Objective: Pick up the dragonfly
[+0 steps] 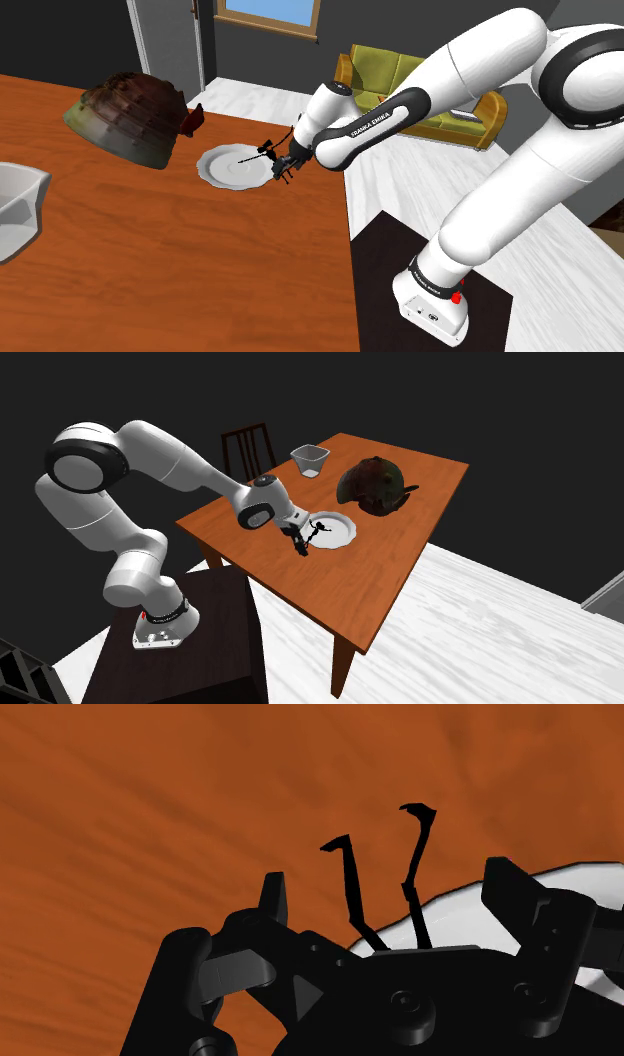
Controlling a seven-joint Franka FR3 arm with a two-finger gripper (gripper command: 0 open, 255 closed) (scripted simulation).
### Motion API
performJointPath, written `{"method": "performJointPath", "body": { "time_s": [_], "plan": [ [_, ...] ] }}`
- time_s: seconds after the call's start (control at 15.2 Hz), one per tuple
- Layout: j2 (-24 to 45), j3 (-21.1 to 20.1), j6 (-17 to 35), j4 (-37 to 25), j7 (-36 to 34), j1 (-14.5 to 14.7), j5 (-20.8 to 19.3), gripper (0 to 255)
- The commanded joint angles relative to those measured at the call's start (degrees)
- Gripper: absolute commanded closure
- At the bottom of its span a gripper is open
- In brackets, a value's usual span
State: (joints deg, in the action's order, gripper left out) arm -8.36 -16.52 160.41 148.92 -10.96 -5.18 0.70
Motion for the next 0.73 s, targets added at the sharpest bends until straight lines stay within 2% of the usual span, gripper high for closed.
{"method": "performJointPath", "body": {
  "time_s": [0.0,0.66],
  "plan": [
    [0.2,-0.1,0.4,0.1,-0.1,-0.1,-0.2,255],
    [-0.4,0.1,-0.5,-0.1,0.2,0.1,0.3,255]
  ]
}}
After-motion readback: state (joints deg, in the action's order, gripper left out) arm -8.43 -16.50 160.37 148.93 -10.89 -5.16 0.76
